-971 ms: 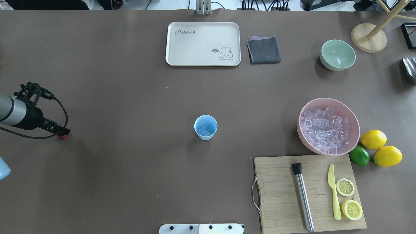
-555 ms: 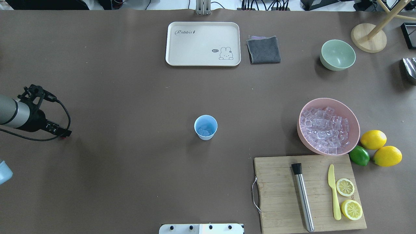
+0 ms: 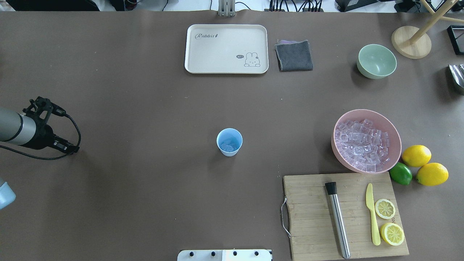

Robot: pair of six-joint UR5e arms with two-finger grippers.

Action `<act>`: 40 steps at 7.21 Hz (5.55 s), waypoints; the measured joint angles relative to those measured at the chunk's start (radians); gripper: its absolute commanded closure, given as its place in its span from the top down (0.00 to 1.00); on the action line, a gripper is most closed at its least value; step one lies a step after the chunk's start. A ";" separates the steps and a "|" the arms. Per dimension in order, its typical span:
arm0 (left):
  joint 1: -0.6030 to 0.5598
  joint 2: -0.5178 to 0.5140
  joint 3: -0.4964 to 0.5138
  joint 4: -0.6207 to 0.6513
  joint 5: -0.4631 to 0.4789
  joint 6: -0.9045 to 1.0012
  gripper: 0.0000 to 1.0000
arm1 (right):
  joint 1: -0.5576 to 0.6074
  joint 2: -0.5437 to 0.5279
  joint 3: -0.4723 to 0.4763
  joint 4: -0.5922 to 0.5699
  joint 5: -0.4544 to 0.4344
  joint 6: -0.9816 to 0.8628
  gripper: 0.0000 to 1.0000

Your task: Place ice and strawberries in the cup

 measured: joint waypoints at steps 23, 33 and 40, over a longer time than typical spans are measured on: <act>0.253 -0.603 0.059 0.003 0.124 -0.665 0.98 | 0.000 0.006 -0.001 0.001 0.017 0.003 1.00; -0.633 -0.125 0.051 0.520 -0.343 0.697 0.98 | 0.000 0.000 -0.012 0.001 0.015 0.000 1.00; -0.799 0.001 0.110 0.672 -0.321 0.965 0.98 | 0.000 0.000 -0.011 0.001 0.015 -0.002 1.00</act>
